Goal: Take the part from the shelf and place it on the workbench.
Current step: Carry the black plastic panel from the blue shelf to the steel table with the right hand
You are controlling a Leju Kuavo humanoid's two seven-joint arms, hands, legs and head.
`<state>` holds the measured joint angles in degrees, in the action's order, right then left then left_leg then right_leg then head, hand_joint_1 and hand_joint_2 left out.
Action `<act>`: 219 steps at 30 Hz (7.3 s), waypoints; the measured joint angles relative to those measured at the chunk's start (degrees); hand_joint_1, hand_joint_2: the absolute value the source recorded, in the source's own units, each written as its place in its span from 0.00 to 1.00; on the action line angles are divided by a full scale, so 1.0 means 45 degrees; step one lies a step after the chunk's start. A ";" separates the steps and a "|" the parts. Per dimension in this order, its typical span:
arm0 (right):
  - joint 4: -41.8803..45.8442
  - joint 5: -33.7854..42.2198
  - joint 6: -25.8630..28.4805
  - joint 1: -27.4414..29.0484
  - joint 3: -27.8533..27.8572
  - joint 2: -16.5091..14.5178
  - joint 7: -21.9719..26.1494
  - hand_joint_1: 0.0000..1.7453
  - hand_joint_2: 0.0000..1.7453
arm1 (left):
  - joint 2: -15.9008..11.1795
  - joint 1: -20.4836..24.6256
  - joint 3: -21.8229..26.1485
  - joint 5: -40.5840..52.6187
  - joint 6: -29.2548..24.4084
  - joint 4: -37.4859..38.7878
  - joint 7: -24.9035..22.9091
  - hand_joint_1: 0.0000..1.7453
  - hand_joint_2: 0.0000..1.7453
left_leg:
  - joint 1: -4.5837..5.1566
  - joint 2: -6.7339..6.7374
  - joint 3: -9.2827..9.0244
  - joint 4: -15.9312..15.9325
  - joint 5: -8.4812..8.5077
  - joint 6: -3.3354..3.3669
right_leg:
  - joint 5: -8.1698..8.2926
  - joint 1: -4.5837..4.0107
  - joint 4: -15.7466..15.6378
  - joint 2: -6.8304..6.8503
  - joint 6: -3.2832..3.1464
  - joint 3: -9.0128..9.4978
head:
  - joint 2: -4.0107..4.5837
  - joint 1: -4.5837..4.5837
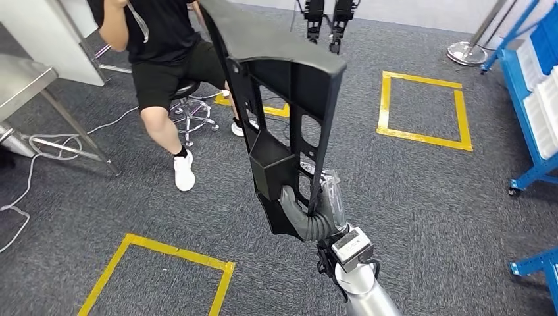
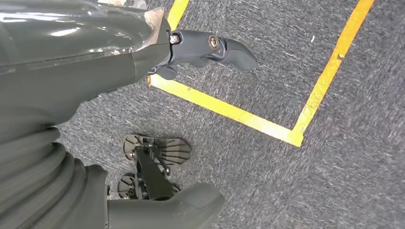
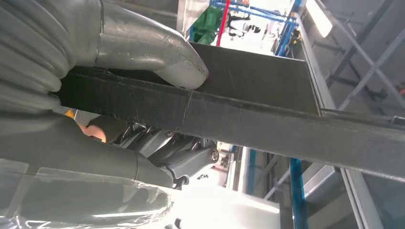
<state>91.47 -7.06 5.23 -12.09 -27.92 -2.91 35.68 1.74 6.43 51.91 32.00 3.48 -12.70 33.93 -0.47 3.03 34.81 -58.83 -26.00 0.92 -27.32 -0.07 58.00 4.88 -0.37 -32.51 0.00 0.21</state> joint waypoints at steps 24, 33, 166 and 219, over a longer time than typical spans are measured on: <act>0.0106 -0.0220 -0.0380 0.0125 0.0115 -0.0094 -0.0231 1.00 1.00 | 0.0056 0.0079 -0.0046 0.0529 -0.0375 0.0000 -0.0239 0.00 1.00 | -0.0169 -0.0766 0.1691 -0.3253 -0.1436 -0.0362 | 0.0102 0.0179 -0.0154 -0.0719 -0.0198 0.0083 | 0.0000 0.0011; -0.0066 -0.0122 -0.0843 -0.0157 0.0119 -0.0241 -0.0323 1.00 1.00 | 0.0074 0.0036 0.0096 -0.0039 -0.0351 0.0000 -0.0208 0.00 1.00 | 0.0015 -0.0184 0.0082 0.0178 0.0218 0.0073 | -0.0168 -0.0044 -0.0131 0.0199 0.0151 0.0257 | 0.0002 -0.0020; -0.0512 -0.0118 -0.0501 -0.0368 0.0531 -0.0561 -0.0829 1.00 1.00 | 0.0468 0.0187 0.0494 0.0771 -0.0459 0.0000 -0.0332 0.00 1.00 | -0.0136 -0.0762 -0.0207 0.0641 0.0412 0.0418 | -0.1373 0.0235 0.3227 -0.1010 0.0240 -0.1614 | 0.0002 0.0026; -0.0857 -0.0005 -0.0437 -0.0457 0.0402 -0.0517 -0.0798 1.00 1.00 | 0.0374 0.0012 0.0261 0.1301 -0.0730 -0.0007 -0.0549 0.00 1.00 | 0.0058 -0.0699 0.1054 -0.0198 0.0752 0.0099 | -0.1143 0.0201 -0.0043 -0.1169 0.0095 0.1268 | 0.0005 0.0045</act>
<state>87.61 -7.09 3.27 -14.15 -26.11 -5.24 32.09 3.43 6.48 53.08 37.86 0.19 -12.73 31.46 -0.21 -0.12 39.55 -59.73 -22.61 1.37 -32.46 0.84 57.81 -0.38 0.06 -26.80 0.02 0.41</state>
